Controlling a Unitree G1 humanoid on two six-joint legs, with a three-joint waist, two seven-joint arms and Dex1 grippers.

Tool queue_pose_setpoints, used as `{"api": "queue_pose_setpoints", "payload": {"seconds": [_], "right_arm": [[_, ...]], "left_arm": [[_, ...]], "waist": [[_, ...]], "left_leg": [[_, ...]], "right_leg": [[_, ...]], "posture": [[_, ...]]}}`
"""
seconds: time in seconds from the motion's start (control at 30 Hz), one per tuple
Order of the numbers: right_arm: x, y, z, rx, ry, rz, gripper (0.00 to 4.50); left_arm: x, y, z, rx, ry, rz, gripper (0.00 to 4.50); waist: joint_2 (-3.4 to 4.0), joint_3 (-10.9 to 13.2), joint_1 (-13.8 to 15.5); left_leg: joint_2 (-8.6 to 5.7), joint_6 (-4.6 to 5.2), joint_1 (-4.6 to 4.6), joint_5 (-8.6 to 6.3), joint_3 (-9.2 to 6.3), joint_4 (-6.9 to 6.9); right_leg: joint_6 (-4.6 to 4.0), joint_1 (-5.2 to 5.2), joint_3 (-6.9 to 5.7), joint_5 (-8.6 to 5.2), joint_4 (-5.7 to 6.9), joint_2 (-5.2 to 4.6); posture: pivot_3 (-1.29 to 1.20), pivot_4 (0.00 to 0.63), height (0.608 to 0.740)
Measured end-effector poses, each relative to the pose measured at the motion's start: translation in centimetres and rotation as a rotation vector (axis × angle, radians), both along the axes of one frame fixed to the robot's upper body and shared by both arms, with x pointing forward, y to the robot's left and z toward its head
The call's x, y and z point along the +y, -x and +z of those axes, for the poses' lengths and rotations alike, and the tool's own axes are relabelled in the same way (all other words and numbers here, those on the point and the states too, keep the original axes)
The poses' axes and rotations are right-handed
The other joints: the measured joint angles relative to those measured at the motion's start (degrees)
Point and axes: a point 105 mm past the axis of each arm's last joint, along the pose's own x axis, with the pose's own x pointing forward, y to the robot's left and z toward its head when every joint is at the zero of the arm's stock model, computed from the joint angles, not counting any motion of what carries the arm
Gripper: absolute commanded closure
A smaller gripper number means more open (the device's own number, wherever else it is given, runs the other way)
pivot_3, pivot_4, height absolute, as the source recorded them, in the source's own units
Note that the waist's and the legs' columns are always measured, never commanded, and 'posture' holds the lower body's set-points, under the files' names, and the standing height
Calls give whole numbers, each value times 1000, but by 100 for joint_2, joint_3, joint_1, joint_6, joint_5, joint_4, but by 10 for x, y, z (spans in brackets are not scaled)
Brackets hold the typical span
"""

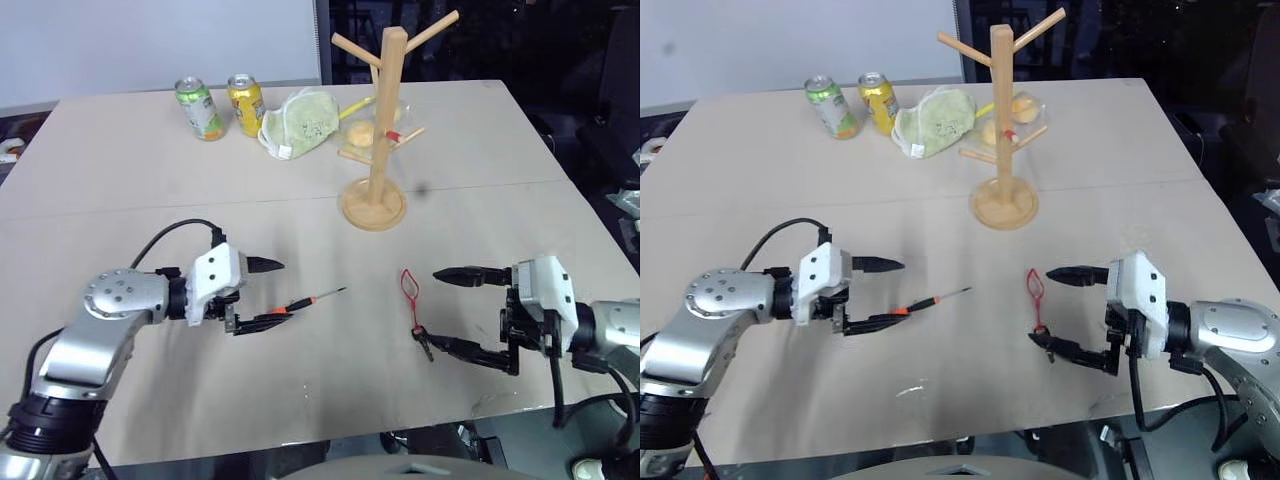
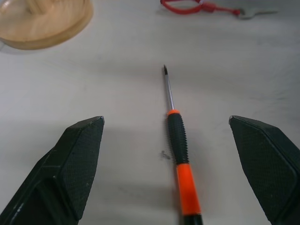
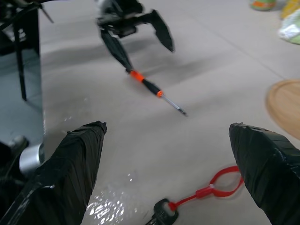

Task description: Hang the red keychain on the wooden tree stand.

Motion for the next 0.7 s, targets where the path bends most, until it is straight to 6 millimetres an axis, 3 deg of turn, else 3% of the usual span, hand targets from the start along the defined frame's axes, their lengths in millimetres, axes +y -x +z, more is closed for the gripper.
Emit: {"api": "queue_pose_setpoints", "payload": {"seconds": [0.17,0.27,0.53,0.7], "right_arm": [[0,1,1,-33,11,11,0],[0,1,2,-38,11,12,0],[3,-2,7,-75,6,34,0],[1,-6,2,-88,31,50,0]], "left_arm": [[8,7,-21,38,-35,11,76],[8,11,-27,42,-60,-6,771],[9,11,-26,41,-79,-2,4480],[6,13,-26,38,-84,-13,4480]], "waist": [[0,0,2],[0,0,7],[0,-1,5],[-1,-1,5]], "left_leg": [[3,0,1,0,-2,0],[5,0,2,0,-2,6],[6,0,0,0,-2,20],[4,0,0,0,-1,22]], "right_leg": [[-1,-1,-2,0,0,3],[-23,0,-3,-10,0,1],[-24,2,-2,-9,9,0],[-24,2,-1,-9,11,1]], "posture": [[0,150,740],[0,150,740],[0,150,740],[0,150,740]]}}
